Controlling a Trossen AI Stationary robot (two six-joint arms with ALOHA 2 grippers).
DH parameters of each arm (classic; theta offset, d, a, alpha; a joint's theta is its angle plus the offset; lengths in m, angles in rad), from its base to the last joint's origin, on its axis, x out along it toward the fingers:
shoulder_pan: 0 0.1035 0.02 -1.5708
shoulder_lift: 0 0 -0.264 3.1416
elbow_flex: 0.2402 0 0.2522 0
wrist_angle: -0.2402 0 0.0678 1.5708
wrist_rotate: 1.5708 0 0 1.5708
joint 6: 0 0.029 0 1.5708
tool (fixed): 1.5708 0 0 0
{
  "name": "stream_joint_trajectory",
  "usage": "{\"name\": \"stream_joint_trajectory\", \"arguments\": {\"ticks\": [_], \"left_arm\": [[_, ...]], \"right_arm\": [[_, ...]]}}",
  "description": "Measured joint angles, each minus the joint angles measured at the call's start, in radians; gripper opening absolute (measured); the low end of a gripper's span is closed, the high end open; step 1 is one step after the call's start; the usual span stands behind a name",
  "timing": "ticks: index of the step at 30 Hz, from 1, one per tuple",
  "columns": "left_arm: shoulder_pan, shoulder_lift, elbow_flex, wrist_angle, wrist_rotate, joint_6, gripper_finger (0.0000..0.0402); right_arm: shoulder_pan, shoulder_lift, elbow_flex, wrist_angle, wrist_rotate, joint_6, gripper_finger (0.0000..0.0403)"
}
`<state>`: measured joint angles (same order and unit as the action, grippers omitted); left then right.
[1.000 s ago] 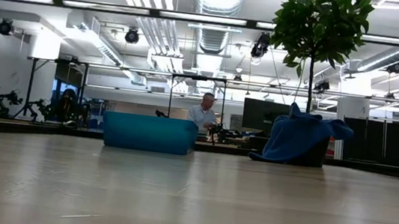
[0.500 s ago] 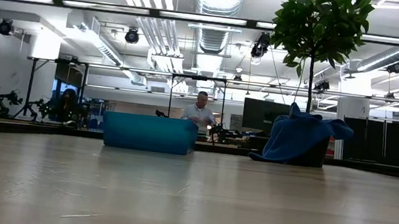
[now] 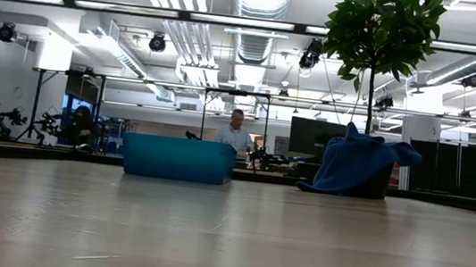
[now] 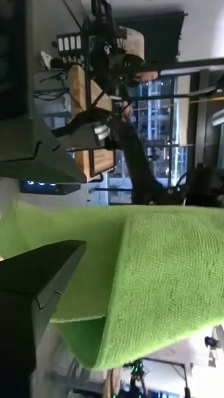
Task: Fold microfiber towels
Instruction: Fold the green microfiber cloth
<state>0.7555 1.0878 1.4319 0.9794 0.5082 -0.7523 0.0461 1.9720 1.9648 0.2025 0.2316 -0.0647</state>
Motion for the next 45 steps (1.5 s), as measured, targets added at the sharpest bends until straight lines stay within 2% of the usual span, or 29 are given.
{"name": "stream_joint_trajectory", "arguments": {"ticks": [7, 15, 22, 45], "left_arm": [[0.000, 0.018, 0.026, -0.001, 0.015, -0.001, 0.0000], [0.000, 0.020, 0.026, -0.001, 0.018, -0.002, 0.0000], [0.000, 0.025, 0.026, -0.001, 0.019, -0.003, 0.0000], [-0.005, 0.031, 0.026, -0.001, 0.021, -0.002, 0.0000]], "right_arm": [[-0.011, 0.000, -0.001, -0.010, 0.062, 0.002, 0.0153], [-0.029, -0.001, -0.002, -0.013, 0.065, 0.023, 0.0153], [-0.038, -0.001, -0.003, -0.012, -0.031, 0.047, 0.0153], [-0.051, 0.006, -0.003, -0.011, -0.023, 0.088, 0.0153]]}}
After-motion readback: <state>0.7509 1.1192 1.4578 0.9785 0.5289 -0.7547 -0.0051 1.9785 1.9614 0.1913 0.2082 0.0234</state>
